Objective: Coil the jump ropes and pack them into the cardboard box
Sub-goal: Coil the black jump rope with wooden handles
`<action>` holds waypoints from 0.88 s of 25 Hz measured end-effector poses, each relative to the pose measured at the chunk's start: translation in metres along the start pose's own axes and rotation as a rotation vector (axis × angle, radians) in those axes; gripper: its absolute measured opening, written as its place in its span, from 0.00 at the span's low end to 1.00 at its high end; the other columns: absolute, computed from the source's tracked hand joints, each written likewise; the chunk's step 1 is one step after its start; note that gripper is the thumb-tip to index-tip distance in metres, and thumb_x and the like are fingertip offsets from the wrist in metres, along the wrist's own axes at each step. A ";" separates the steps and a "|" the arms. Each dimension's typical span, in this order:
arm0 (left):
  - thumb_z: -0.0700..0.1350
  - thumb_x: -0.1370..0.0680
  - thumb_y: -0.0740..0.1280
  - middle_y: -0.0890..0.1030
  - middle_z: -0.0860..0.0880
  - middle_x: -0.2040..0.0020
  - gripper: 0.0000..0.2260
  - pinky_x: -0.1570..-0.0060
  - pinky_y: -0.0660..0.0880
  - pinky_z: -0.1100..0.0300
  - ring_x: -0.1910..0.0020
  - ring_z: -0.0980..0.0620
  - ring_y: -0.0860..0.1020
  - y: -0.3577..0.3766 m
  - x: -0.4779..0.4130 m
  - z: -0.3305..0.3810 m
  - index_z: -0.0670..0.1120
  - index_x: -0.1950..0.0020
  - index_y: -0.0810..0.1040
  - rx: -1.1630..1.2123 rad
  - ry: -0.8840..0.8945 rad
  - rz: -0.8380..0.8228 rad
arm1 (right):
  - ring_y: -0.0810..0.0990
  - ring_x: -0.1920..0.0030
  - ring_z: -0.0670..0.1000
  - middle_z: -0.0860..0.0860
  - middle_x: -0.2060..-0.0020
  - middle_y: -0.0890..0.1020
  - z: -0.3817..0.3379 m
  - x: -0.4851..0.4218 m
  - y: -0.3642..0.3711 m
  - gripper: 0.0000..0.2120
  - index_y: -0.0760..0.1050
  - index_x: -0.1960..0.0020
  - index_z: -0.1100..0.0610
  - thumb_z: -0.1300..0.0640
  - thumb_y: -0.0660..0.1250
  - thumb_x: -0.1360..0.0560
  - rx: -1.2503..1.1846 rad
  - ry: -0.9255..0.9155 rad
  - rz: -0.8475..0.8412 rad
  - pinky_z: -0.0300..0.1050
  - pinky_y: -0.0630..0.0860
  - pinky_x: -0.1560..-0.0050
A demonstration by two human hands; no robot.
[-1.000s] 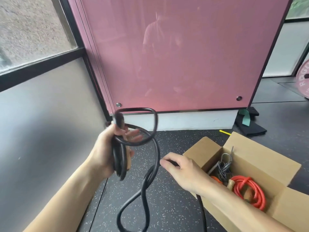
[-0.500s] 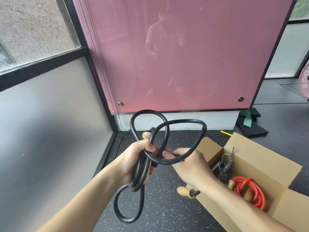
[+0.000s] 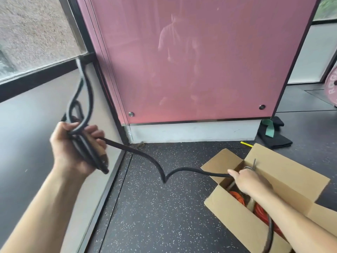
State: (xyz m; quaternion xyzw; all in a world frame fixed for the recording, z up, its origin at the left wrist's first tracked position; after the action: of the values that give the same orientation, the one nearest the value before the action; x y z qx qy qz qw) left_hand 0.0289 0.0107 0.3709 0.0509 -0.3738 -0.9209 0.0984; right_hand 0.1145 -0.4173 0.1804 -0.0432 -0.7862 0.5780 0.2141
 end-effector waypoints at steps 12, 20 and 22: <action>0.50 0.37 0.65 0.71 0.54 0.67 0.07 0.74 0.71 0.65 0.70 0.55 0.71 0.017 0.001 -0.066 0.47 0.68 0.73 0.031 -0.346 0.020 | 0.77 0.37 0.48 0.44 0.35 0.79 -0.089 0.102 0.029 0.17 0.77 0.35 0.49 0.48 0.53 0.16 -0.336 -0.523 -0.626 0.45 0.70 0.40; 0.50 0.33 0.65 0.85 0.46 0.56 0.12 0.65 0.74 0.59 0.63 0.50 0.82 0.035 0.005 -0.111 0.43 0.59 0.81 -0.350 -0.455 -0.006 | 0.73 0.70 0.46 0.45 0.69 0.78 -0.127 0.144 -0.039 0.10 0.77 0.47 0.44 0.42 0.60 0.18 -0.685 -0.800 -0.172 0.39 0.68 0.66; 0.48 0.34 0.67 0.81 0.45 0.62 0.09 0.66 0.72 0.58 0.69 0.49 0.79 0.027 0.005 -0.106 0.45 0.59 0.77 -0.432 -0.454 0.005 | 0.73 0.72 0.45 0.43 0.72 0.77 -0.118 0.128 -0.051 0.07 0.78 0.50 0.47 0.47 0.62 0.18 -0.777 -0.757 0.025 0.39 0.67 0.69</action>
State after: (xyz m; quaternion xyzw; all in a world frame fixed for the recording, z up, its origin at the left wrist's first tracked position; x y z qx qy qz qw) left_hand 0.0459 -0.0812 0.3131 -0.1790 -0.1820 -0.9666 0.0234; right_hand 0.0531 -0.2886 0.2933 0.0828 -0.9636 0.2226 -0.1228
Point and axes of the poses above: each hand's wrist, its own x-axis away from the middle knuckle, its own y-axis out of the palm, z = x × y, the point moved 2 cm from there along -x, towards the middle knuckle
